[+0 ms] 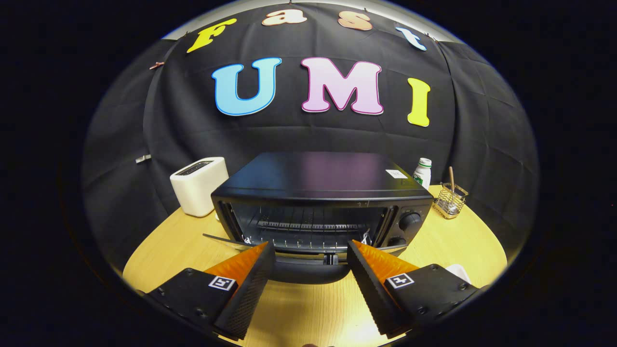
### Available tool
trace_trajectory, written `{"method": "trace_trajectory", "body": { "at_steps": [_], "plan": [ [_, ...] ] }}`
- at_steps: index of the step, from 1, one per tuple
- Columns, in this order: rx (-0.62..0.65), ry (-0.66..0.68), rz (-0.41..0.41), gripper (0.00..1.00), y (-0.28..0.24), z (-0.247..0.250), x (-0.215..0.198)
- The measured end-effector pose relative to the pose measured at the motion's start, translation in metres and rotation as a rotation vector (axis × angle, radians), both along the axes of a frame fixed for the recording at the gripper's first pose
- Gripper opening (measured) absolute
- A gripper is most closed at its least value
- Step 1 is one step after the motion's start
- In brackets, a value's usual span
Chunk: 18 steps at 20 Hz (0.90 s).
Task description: Open the toaster oven, put the food inside, and close the toaster oven door.
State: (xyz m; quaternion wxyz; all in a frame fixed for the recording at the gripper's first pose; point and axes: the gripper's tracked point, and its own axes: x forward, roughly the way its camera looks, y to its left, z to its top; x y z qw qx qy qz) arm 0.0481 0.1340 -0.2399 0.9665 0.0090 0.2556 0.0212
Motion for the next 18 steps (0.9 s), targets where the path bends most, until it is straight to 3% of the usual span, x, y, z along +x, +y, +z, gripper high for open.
{"method": "trace_trajectory", "body": {
  "at_steps": [7,10,13,18],
  "plan": [
    [-0.038,0.092,0.032,0.97,0.002,-0.032,-0.041],
    [-0.047,0.227,0.079,0.97,0.001,-0.071,-0.072],
    [-0.036,0.357,0.046,0.99,-0.019,-0.103,-0.091],
    [-0.055,0.325,0.035,0.99,-0.060,-0.082,-0.094]
  ]
}}
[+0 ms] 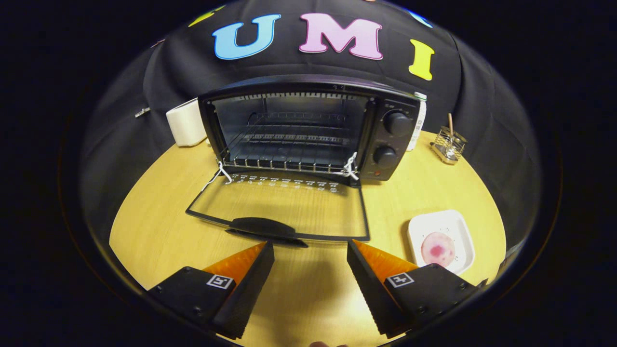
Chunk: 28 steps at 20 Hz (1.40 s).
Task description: Open the toaster oven, put the food inside, and close the toaster oven door.
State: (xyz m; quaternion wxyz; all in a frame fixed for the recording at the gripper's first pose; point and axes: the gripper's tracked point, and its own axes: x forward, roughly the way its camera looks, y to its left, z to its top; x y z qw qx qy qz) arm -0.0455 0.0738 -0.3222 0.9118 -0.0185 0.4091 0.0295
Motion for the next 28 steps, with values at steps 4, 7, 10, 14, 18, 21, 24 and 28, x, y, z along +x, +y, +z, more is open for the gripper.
{"method": "trace_trajectory", "body": {
  "at_steps": [4,7,10,14,18,21,24,28],
  "plan": [
    [-0.015,-0.032,-0.010,0.99,-0.053,0.029,-0.004],
    [-0.007,-0.035,-0.015,0.99,-0.095,0.042,-0.006],
    [-0.006,-0.015,0.001,0.99,-0.144,0.047,-0.009],
    [0.016,0.051,-0.017,0.99,-0.210,0.040,-0.017],
    [0.032,0.132,-0.044,0.99,-0.263,0.015,-0.028],
    [0.034,0.212,-0.050,0.99,-0.294,-0.011,-0.036],
    [0.038,0.273,-0.050,0.98,-0.306,-0.033,-0.042],
    [0.048,0.312,-0.006,0.98,-0.300,-0.053,-0.034]
  ]
}}
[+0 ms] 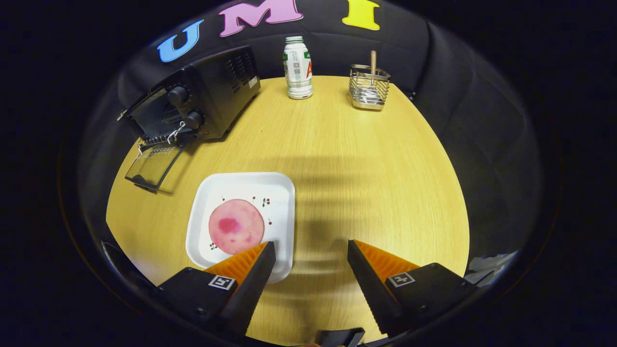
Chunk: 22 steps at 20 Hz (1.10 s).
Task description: Open the toaster oven, put the food inside, and close the toaster oven door.
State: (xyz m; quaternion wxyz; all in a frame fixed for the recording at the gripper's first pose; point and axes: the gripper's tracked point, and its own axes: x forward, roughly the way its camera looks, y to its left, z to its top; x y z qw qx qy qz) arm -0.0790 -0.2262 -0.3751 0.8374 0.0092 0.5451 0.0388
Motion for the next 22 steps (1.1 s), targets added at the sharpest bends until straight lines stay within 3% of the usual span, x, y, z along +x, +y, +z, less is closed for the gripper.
{"method": "trace_trajectory", "body": {
  "at_steps": [6,8,11,14,15,18,22],
  "plan": [
    [0.009,0.029,0.050,0.98,0.018,-0.013,0.009],
    [0.023,0.047,0.056,0.84,0.022,-0.012,0.005],
    [0.046,0.099,0.028,0.51,0.022,-0.016,0.002],
    [0.085,0.142,-0.012,0.32,0.018,-0.015,-0.001],
    [0.110,0.152,-0.024,0.19,0.018,-0.014,-0.001],
    [0.202,0.184,-0.045,0.08,0.020,-0.014,-0.003],
    [0.268,0.208,-0.057,0.07,0.022,-0.014,-0.009]
  ]
}}
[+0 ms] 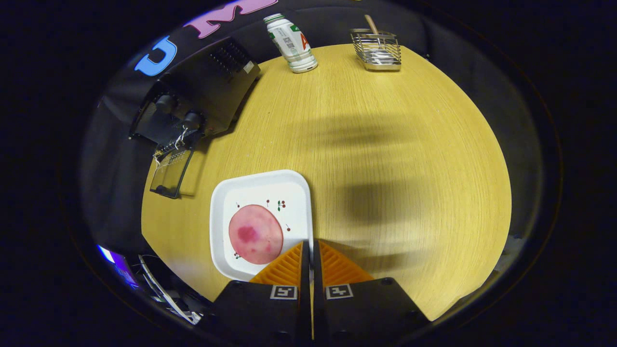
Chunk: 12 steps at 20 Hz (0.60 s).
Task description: Open the toaster oven, put the food inside, and close the toaster oven door.
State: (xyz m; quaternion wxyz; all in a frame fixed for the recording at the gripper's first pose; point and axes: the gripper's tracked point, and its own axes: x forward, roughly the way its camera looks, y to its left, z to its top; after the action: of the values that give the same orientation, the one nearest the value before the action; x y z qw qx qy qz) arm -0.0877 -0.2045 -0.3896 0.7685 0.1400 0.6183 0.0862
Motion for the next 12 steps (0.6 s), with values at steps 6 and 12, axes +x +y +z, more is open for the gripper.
{"method": "trace_trajectory", "body": {
  "at_steps": [6,12],
  "plan": [
    [0.200,0.032,-0.175,0.07,0.011,0.013,-0.006],
    [0.346,0.028,-0.385,0.07,0.009,0.040,0.000]
  ]
}}
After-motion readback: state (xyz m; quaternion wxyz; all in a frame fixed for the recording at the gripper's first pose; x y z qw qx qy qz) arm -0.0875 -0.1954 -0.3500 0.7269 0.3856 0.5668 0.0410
